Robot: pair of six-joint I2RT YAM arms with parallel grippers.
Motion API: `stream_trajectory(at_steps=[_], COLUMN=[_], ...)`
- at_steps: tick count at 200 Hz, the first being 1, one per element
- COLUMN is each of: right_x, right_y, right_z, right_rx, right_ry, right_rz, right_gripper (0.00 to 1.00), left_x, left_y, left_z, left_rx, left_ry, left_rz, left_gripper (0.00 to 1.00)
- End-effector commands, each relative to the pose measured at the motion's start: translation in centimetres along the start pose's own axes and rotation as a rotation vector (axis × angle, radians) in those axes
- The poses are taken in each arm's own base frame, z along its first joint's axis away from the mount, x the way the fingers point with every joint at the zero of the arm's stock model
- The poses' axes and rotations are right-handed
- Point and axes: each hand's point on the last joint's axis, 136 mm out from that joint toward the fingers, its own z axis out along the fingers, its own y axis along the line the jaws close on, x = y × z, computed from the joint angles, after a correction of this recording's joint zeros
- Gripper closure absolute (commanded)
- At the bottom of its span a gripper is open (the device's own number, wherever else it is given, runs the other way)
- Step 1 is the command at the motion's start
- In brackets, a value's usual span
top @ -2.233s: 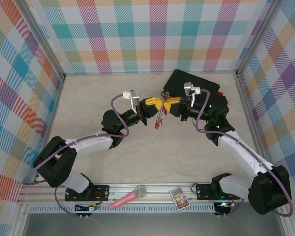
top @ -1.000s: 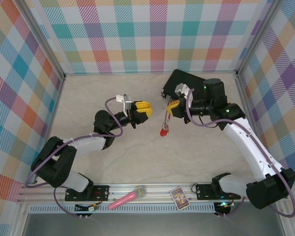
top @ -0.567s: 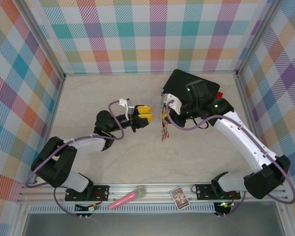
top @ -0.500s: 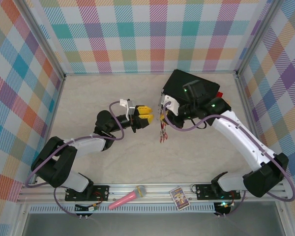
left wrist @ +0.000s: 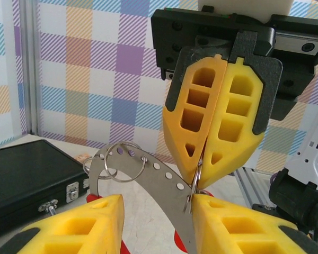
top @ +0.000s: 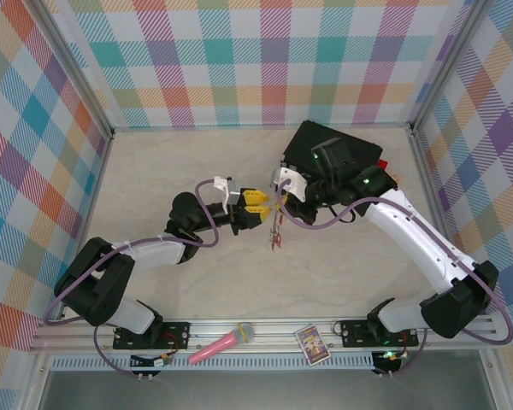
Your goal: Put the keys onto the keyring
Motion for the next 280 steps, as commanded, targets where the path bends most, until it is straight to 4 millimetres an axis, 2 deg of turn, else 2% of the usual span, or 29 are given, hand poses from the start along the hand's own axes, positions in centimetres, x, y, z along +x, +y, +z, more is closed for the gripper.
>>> stream_trajectory(at_steps=[1, 35, 92, 104, 111, 163, 209, 221, 266, 271, 280], right_x=[-0.9, -1.0, -1.2, -1.1, -1.0, -0.7, -0.8, -0.8, -0.7, -0.7, -0.7], right_y=[0.5, 0.3, 1.1, 1.0, 0.9, -0.2, 0.7, 0.9, 1.3, 1.3, 1.4], right_z=[-0.1, 0.1, 0.3, 0.4, 0.4, 0.4, 0.6, 0.6, 0.8, 0.8, 0.8], right_rx=[-0.019, -0.016, -0.05, -0.045, -0.039, 0.023, -0.027, -0.037, -0.068, -0.07, -0.074], right_ry=[-0.013, -0.013, -0.022, -0.018, -0.012, 0.008, -0.009, -0.01, -0.011, -0.012, -0.012], right_rz=[-0.045, -0.042, -0.038, -0.039, -0.038, -0.025, -0.031, -0.029, -0.019, -0.018, -0.015], right_gripper=[1.0, 1.0, 1.0, 1.0, 1.0, 1.0, 1.0, 1.0, 1.0, 1.0, 1.0], left_x=[-0.4, -0.2, -0.3, -0.2, -0.2, -1.1, -1.0, -1.1, -1.5, -1.5, -1.6], left_y=[-1.4, -1.8, -1.9, -2.0, -2.1, -3.0, -3.0, -3.0, -3.0, -3.1, -3.1], left_z=[0.4, 0.4, 0.8, 0.8, 0.8, 0.6, 0.8, 0.9, 0.8, 0.8, 0.8], left_rx=[0.063, 0.088, 0.104, 0.114, 0.122, 0.155, 0.163, 0.162, 0.155, 0.157, 0.159], left_ry=[0.0, 0.004, 0.002, 0.003, 0.003, -0.022, -0.02, -0.021, -0.035, -0.036, -0.038], left_rz=[0.034, 0.028, 0.017, 0.017, 0.015, 0.01, 0.001, 0.002, 0.015, 0.017, 0.019], left_gripper=[0.63, 0.65, 0.71, 0.82, 0.84, 0.82, 0.82, 0.75, 0.76, 0.77, 0.87])
